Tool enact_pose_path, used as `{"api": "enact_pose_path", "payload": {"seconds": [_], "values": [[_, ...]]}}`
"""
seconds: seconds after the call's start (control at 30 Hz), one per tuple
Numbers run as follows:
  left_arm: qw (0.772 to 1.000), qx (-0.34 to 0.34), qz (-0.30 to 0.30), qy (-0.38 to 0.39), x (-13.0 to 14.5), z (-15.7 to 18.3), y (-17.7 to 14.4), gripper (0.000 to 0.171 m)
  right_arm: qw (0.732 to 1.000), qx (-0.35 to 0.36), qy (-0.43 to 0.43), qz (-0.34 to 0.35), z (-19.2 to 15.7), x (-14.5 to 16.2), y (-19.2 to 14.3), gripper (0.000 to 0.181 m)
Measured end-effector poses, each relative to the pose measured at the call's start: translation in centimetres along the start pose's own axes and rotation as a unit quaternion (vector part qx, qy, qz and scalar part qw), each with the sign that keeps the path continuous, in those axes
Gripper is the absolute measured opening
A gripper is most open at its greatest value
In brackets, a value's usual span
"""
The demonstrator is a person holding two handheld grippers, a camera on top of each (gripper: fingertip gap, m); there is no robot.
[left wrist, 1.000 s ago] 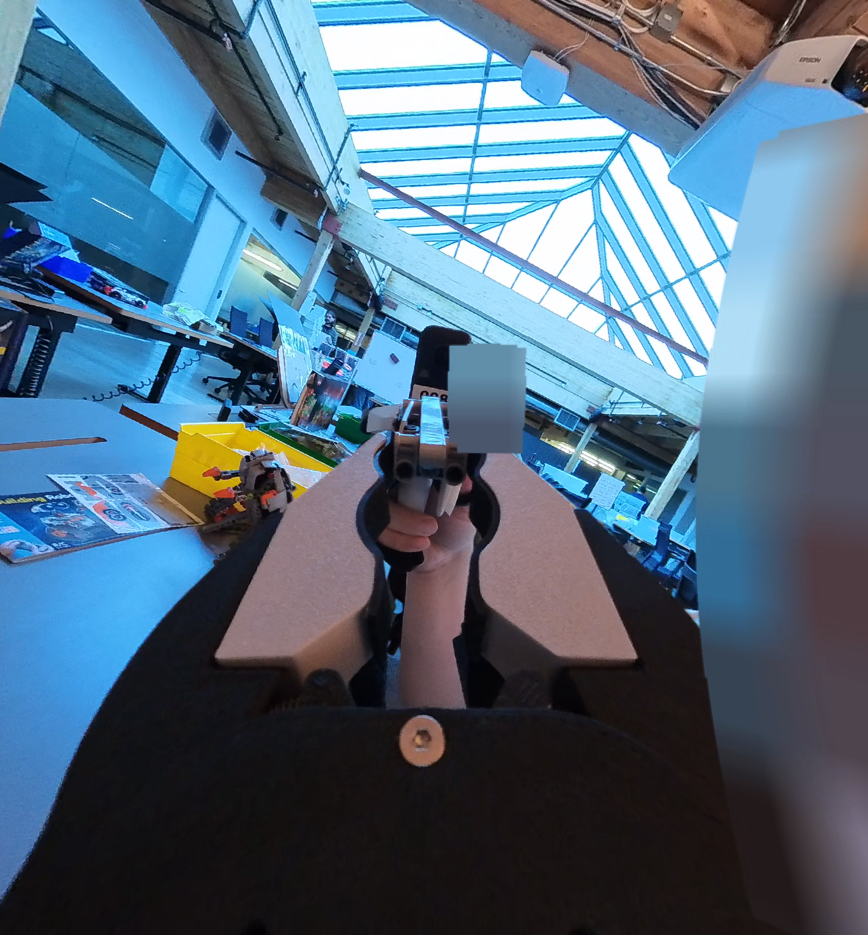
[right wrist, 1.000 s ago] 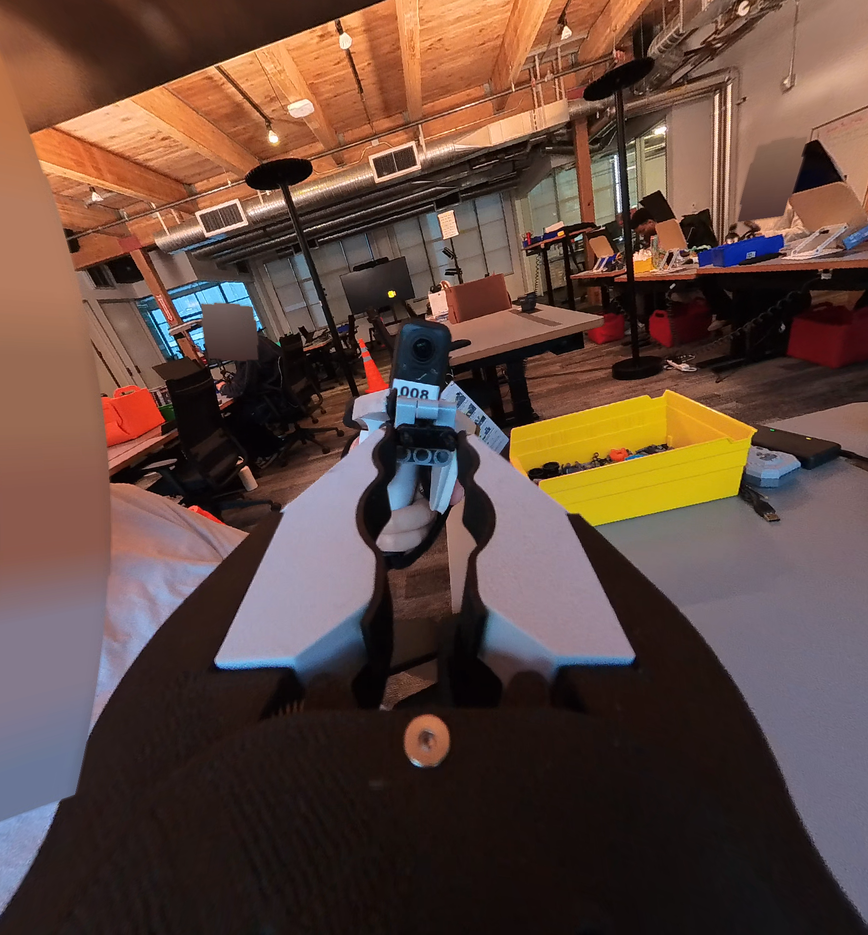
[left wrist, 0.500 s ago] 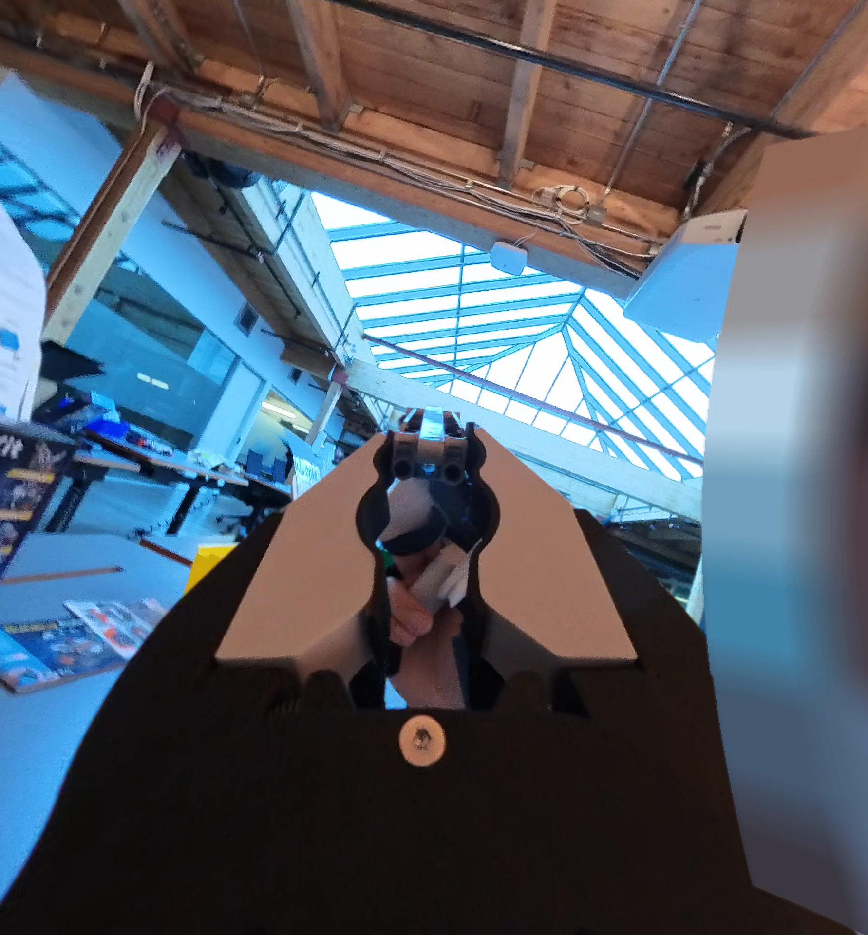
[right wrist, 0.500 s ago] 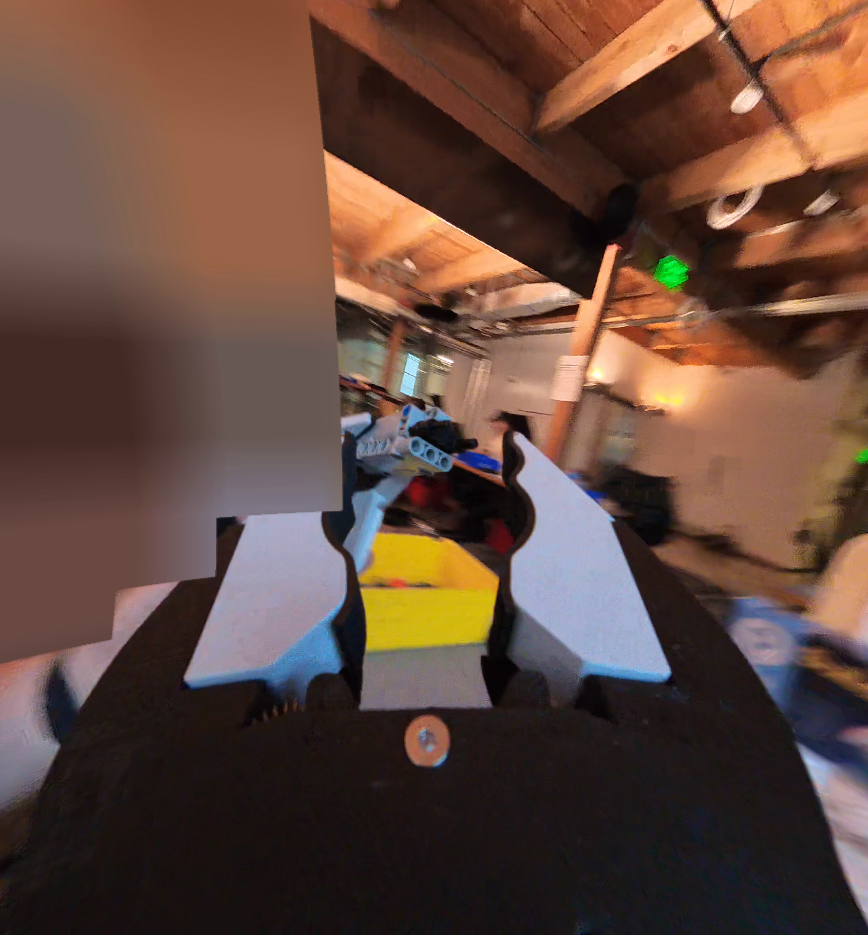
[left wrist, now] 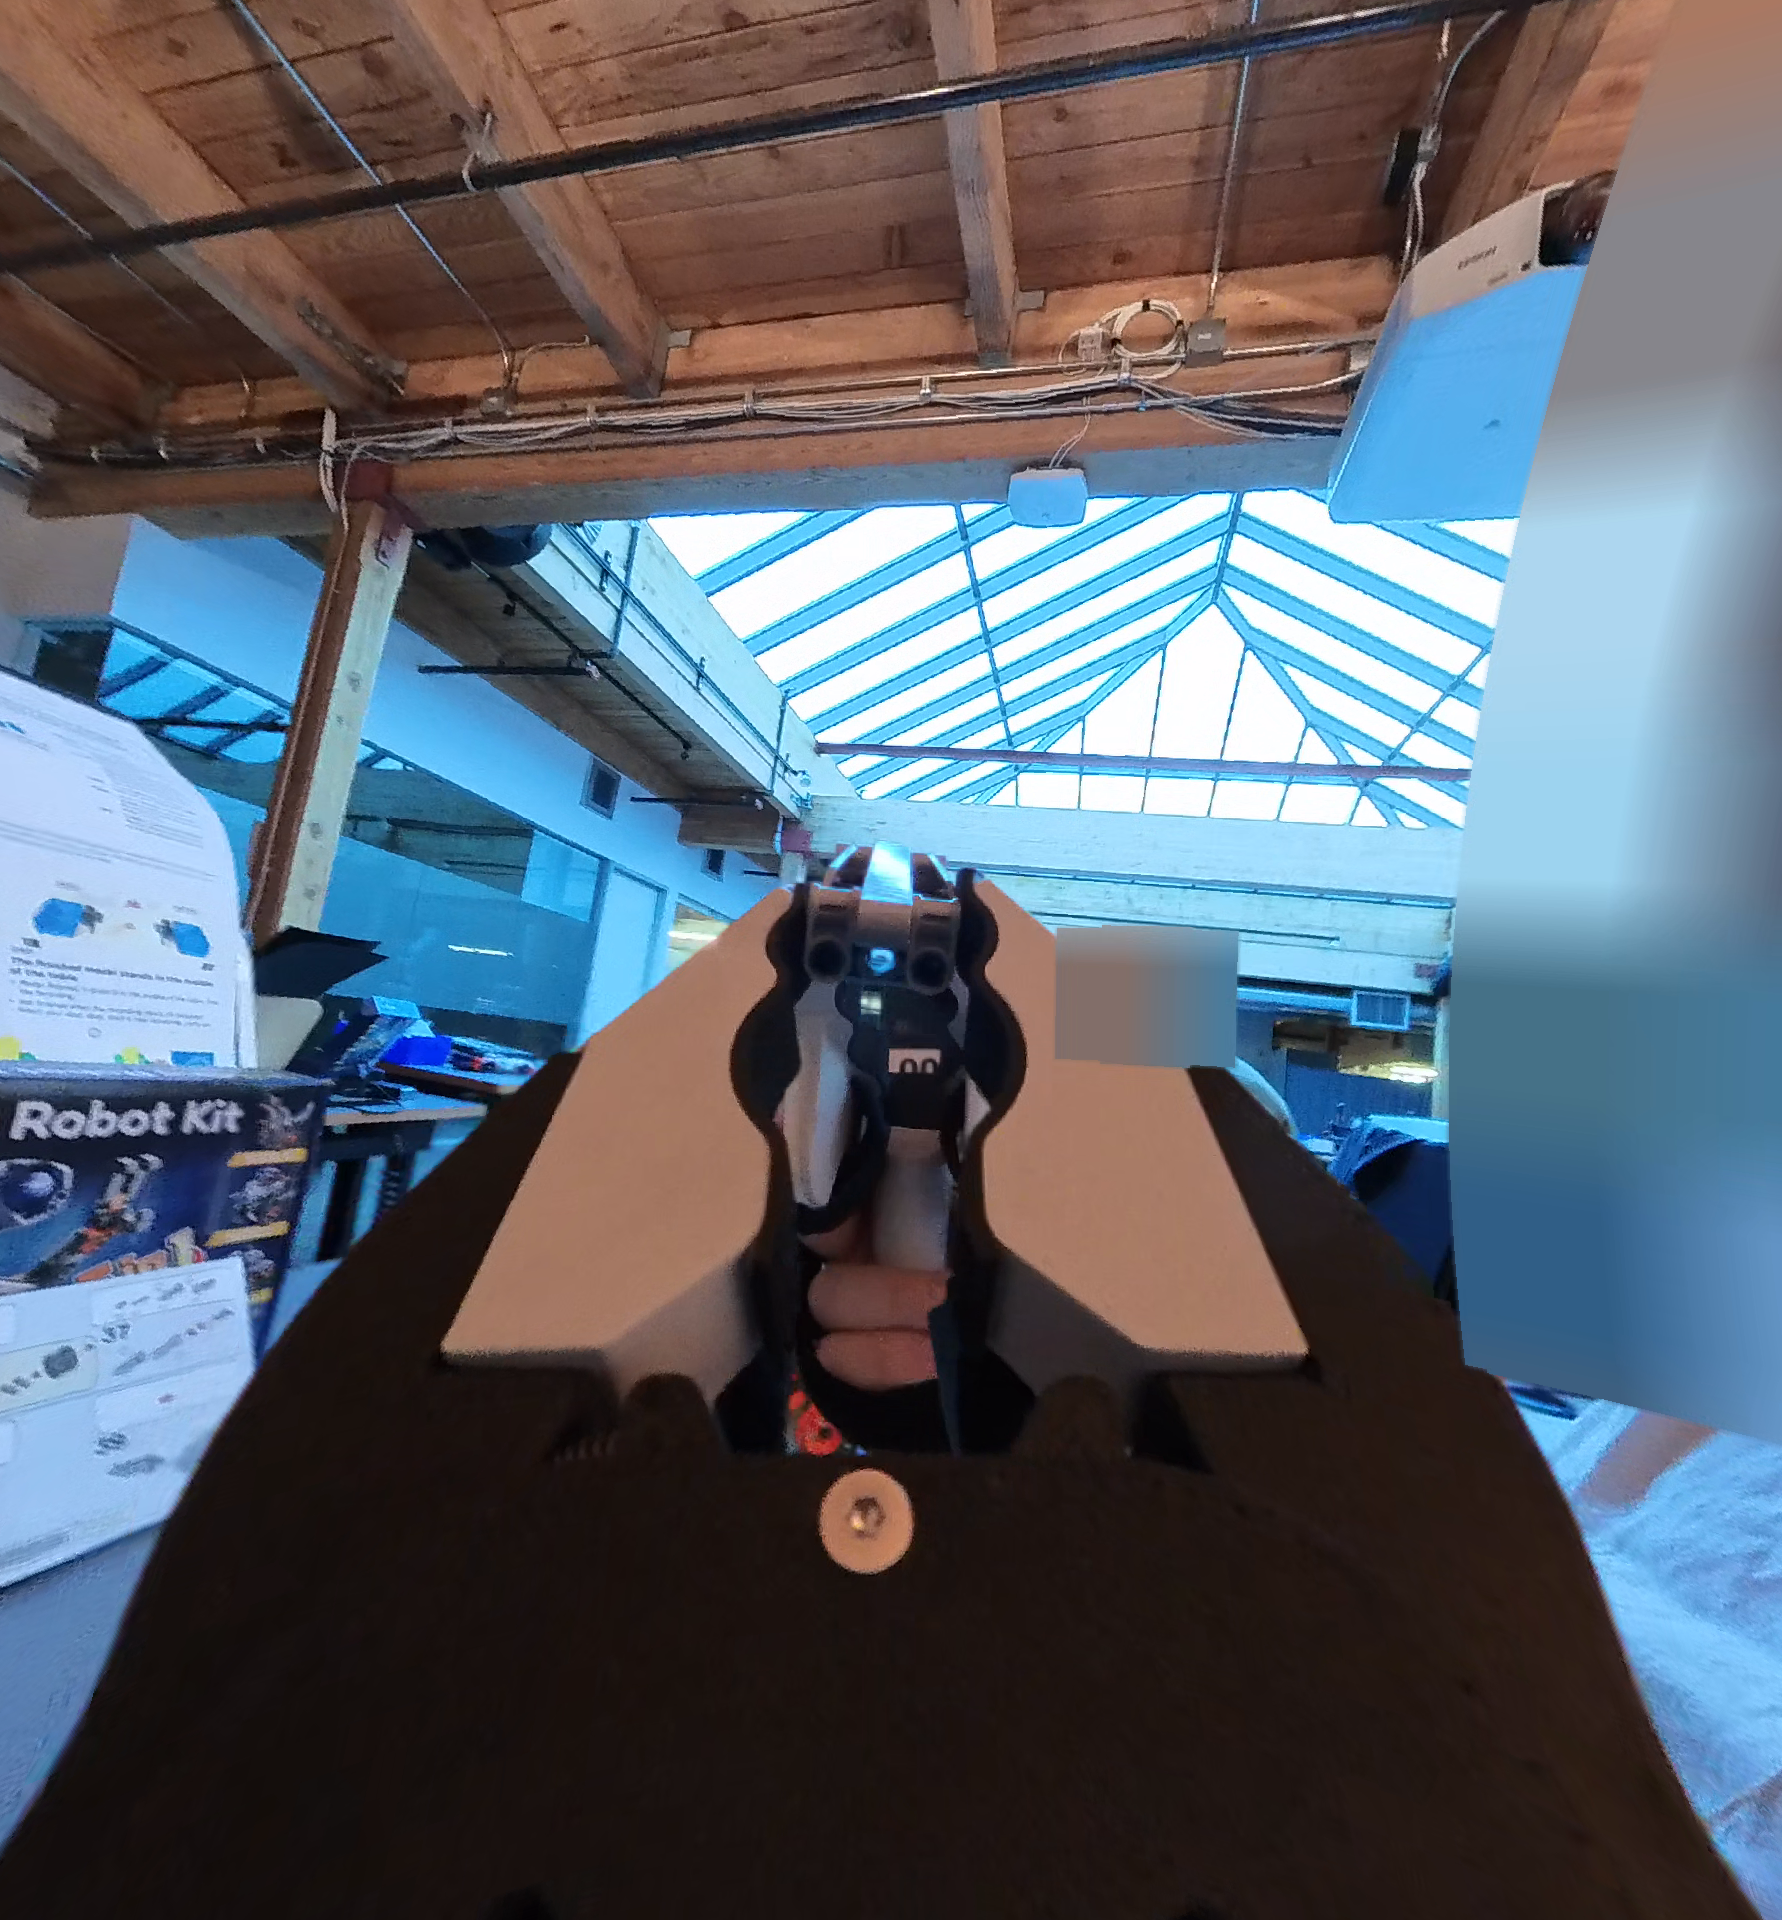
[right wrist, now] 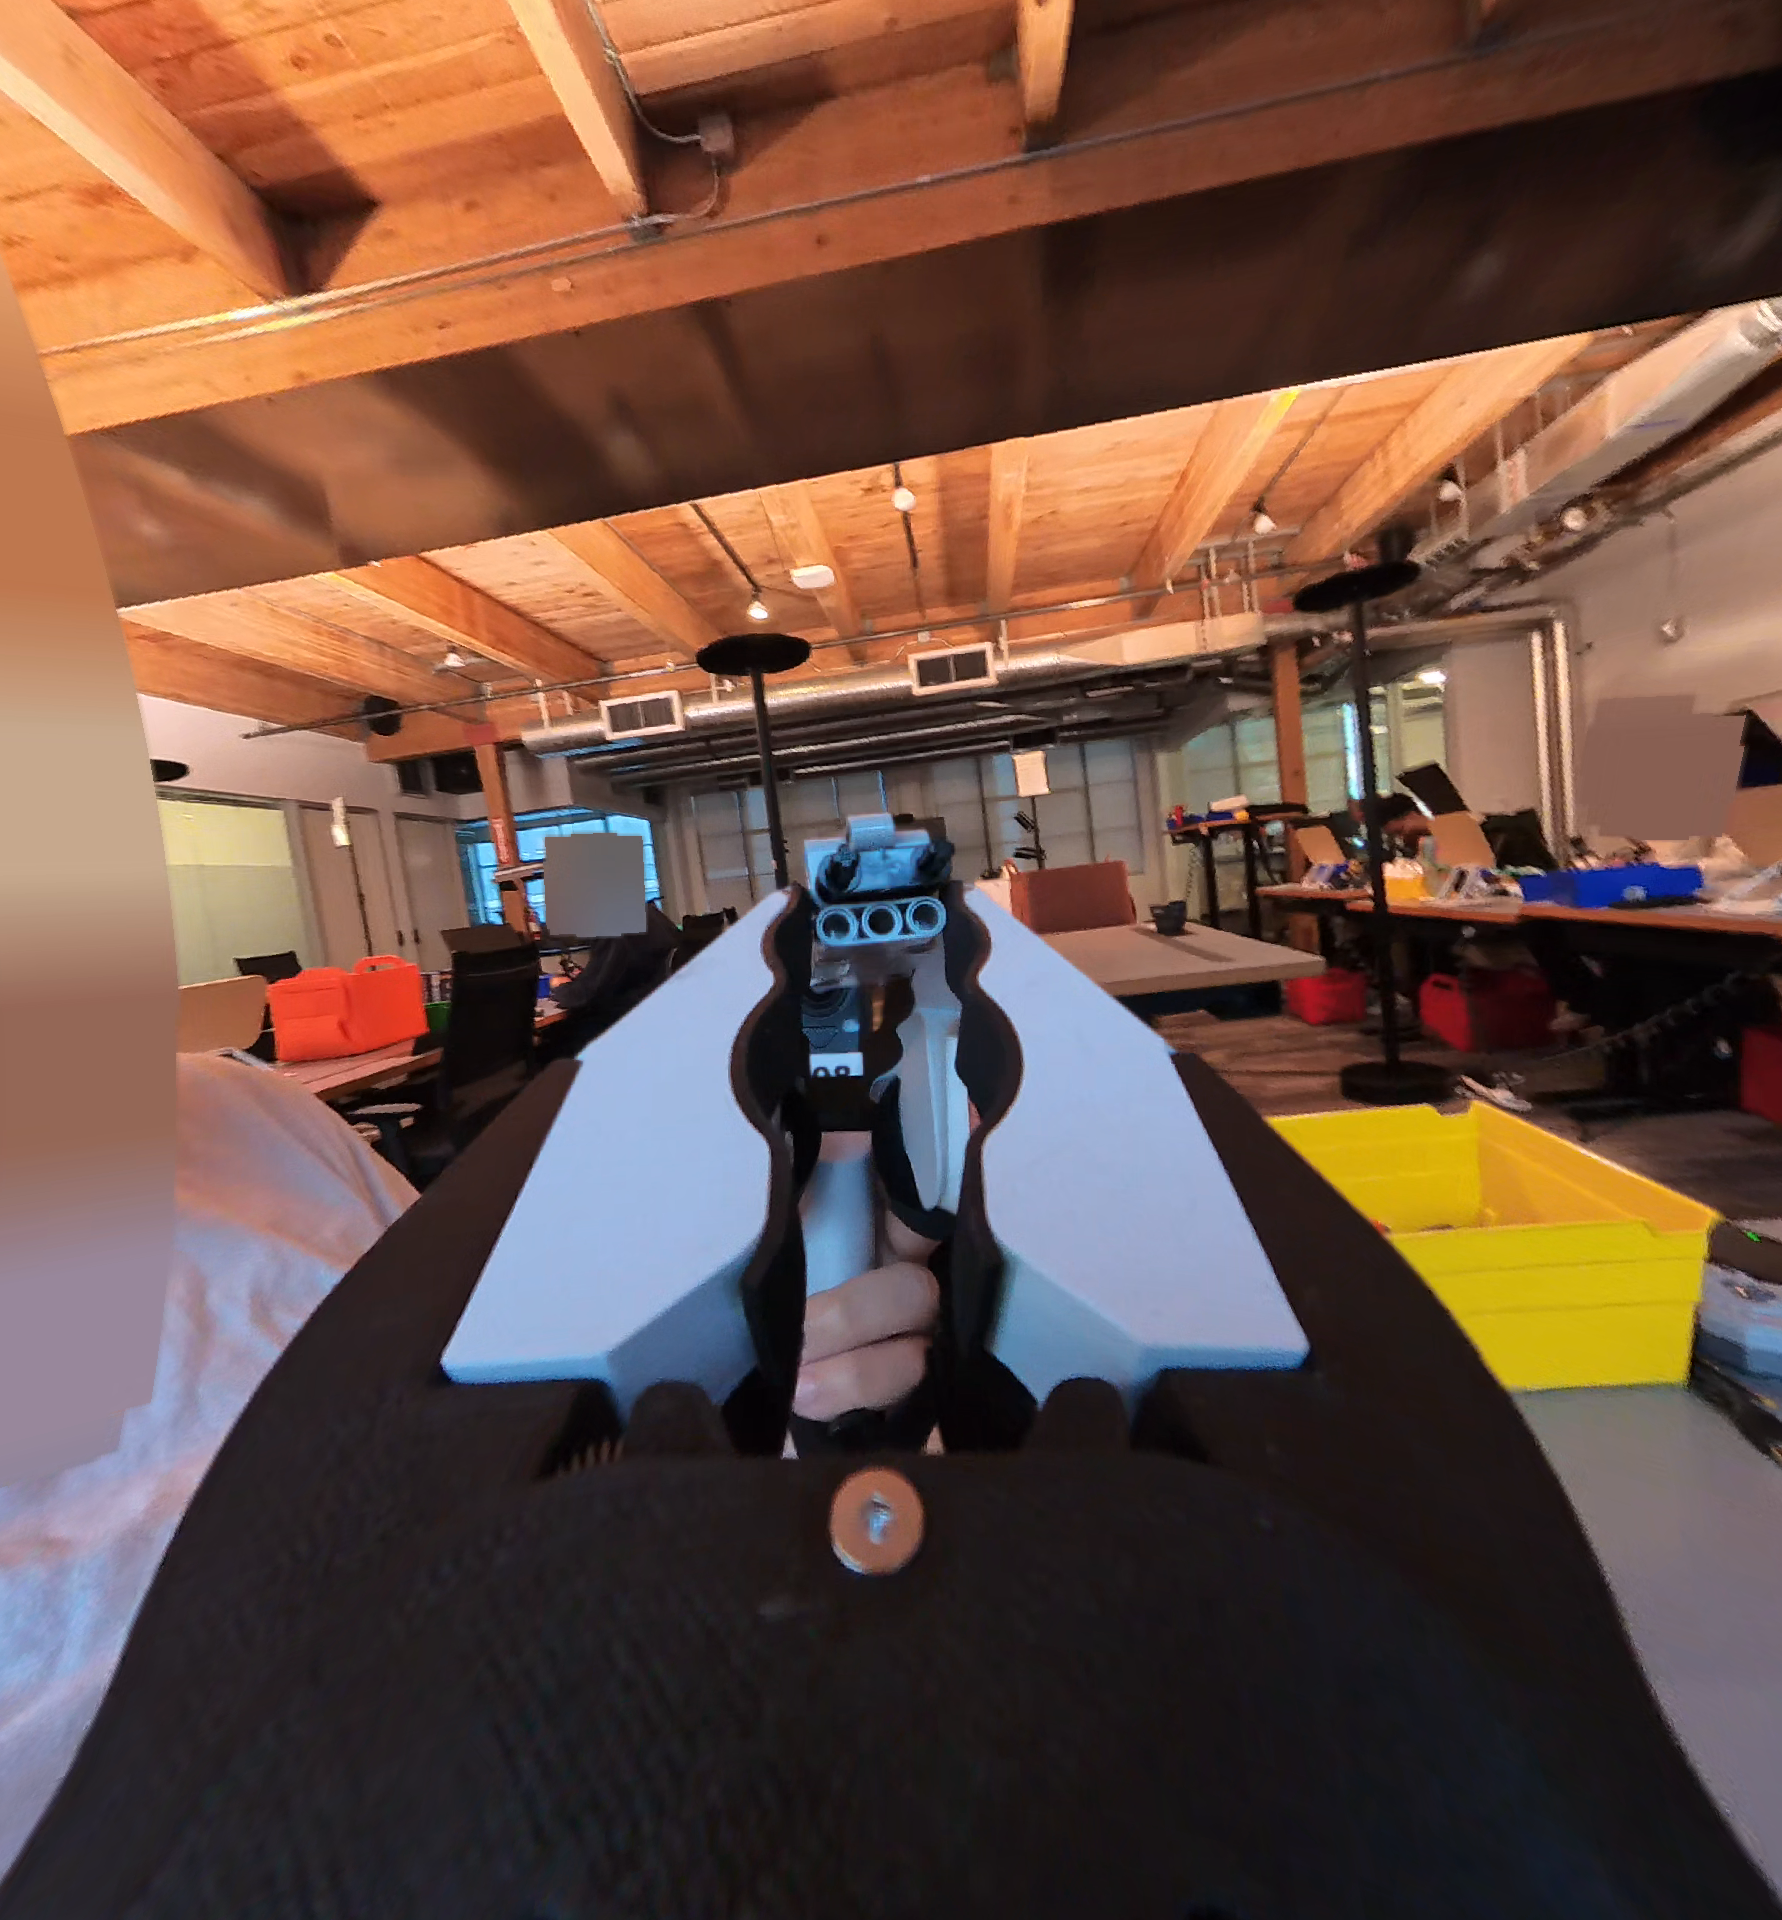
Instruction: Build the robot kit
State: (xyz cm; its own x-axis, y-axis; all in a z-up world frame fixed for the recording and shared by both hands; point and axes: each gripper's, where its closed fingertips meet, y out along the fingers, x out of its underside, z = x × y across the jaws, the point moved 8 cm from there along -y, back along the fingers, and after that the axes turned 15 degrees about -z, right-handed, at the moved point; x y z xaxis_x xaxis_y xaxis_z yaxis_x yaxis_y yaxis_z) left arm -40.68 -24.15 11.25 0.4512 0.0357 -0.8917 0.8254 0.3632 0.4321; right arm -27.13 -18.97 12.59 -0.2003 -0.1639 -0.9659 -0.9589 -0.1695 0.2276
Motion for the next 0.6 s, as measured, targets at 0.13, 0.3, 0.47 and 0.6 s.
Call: {"api": "enact_pose_path", "payload": {"seconds": [0.13, 0.3, 0.47, 0.6], "values": [[0.998, 0.04, -0.019, -0.047, 0.8, -0.9, 0.1, 0.025, 0.999, 0.038, -0.011, -0.033, 0.1, -0.4, -0.3, 0.024], [0.993, 0.073, -0.072, -0.055, 1.6, -1.3, 0.0, 0.026, 0.99, 0.033, -0.082, -0.112, -0.4, -0.7, -1.0, 0.024], [0.989, 0.05, -0.129, -0.046, 1.8, 0.0, 1.3, 0.026, 0.985, -0.045, -0.054, -0.156, 0.3, -2.1, -2.1, 0.024], [0.985, 0.02, -0.171, -0.013, 2.5, 0.5, 2.1, 0.025, 0.975, -0.031, -0.042, -0.217, 0.1, -3.0, -2.0, 0.024]]}}
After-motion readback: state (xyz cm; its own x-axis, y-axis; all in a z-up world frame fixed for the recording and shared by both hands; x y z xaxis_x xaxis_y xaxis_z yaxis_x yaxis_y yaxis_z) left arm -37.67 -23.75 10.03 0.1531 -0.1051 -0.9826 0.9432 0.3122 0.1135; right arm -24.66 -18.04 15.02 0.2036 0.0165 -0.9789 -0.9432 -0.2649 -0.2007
